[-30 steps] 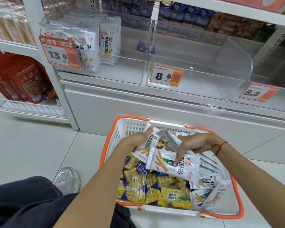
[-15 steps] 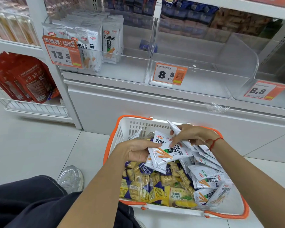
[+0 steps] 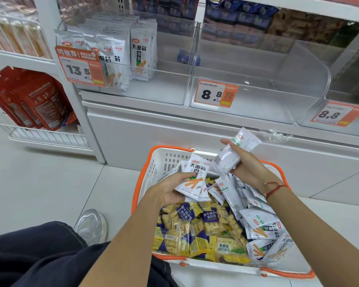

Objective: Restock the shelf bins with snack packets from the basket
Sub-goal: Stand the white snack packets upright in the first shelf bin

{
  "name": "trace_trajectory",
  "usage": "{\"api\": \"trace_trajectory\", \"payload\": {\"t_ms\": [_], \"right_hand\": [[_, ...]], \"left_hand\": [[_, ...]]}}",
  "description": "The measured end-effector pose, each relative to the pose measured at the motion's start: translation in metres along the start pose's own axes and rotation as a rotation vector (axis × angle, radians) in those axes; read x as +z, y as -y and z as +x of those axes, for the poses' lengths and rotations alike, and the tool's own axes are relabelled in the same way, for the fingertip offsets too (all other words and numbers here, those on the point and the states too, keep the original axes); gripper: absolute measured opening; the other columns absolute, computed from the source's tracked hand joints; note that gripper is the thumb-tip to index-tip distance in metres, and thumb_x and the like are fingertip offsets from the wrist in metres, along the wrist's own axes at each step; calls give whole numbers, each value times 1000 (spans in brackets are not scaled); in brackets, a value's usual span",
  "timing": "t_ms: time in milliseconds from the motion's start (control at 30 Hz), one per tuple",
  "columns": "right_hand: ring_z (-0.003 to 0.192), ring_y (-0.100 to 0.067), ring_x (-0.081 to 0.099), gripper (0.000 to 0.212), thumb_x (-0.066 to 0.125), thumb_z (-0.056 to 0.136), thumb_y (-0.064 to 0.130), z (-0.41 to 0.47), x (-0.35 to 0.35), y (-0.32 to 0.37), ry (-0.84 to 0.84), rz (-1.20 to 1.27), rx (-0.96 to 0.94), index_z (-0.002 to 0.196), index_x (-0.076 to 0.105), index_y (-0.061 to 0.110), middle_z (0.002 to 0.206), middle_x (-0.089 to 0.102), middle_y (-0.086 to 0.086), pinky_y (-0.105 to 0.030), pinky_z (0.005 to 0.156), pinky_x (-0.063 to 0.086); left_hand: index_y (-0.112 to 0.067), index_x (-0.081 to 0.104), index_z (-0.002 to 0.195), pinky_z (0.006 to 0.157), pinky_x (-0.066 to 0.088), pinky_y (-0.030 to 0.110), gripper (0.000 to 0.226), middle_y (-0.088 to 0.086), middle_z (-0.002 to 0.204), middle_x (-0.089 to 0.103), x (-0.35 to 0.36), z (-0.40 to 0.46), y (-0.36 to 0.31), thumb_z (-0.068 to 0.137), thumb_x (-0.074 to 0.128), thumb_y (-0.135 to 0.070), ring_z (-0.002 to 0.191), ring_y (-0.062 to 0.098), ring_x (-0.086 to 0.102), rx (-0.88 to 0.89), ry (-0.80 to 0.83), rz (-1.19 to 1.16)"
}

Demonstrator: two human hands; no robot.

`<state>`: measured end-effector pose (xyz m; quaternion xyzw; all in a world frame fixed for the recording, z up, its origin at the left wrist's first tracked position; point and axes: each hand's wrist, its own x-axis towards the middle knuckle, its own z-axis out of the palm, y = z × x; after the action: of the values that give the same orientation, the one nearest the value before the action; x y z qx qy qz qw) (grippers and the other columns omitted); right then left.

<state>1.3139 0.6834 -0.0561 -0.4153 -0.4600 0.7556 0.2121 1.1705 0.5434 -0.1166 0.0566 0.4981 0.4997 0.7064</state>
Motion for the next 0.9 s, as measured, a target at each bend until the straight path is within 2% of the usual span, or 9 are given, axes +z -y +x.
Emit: {"api": "trace_trajectory", "payload": {"t_ms": [133,233,333,400,533,600,700,767,900], "right_hand": [[90,-27,62,23,49,96,35,-5,-1,-12,-34,-59,156,95,52,12,91,64,-11,-37,79,50],[58,-18,49,72,45,78,75,-6,10,-20,-97,-190,284,110,50,11,71,51,-4,-30,62,47],[58,-14,45,101,16,81,81,-8,25,-24,-62,-187,370,137,41,1,76,50,-5,-28,55,39],[59,-14,57,94,7,85,76,-14,35,-25,-5,-196,380,136,42,5,83,60,-7,-30,50,45],[44,-19,59,81,7,93,66,-13,55,-32,8,-124,387,99,63,9,64,62,-10,-19,40,46],[49,-21,56,57,16,103,40,-10,60,-37,-93,-63,348,95,60,4,67,60,-11,-25,44,48],[54,-19,43,26,31,97,13,-9,60,-43,-236,-98,310,78,47,4,65,46,-8,-27,49,39],[59,-20,44,11,42,93,10,-7,59,-45,-272,-96,259,91,50,3,71,45,-9,-28,53,41],[76,-21,62,21,70,83,8,-7,61,-48,-412,-201,17,103,65,5,86,66,-6,-33,83,53]], "left_hand": [[-6,58,98,51,57,28,9,8,72,72,0,4,-4,96,52,-11,57,17,68,114,-86,-46],[-9,58,99,52,54,27,9,7,73,72,4,4,-6,97,50,-11,60,17,66,171,-124,-17],[-15,58,99,49,53,26,12,2,69,70,9,7,-5,99,46,-17,57,14,65,219,-205,79],[-13,60,107,62,54,29,19,4,79,70,12,6,-4,99,46,-23,66,17,66,232,-245,175],[-16,54,129,103,42,47,66,6,121,63,9,23,3,72,62,-48,111,26,59,272,-259,379],[-21,53,126,98,47,52,73,6,118,66,-3,46,11,59,64,-47,107,28,63,243,-262,395],[-19,51,123,98,47,46,38,5,108,66,13,14,4,85,55,-23,103,24,62,242,-246,398],[-15,48,115,96,43,37,22,1,100,61,17,6,1,94,46,-15,99,18,57,243,-238,370],[-13,58,97,66,46,29,25,6,87,61,21,6,-2,98,34,-22,77,18,57,273,-223,134]]}}
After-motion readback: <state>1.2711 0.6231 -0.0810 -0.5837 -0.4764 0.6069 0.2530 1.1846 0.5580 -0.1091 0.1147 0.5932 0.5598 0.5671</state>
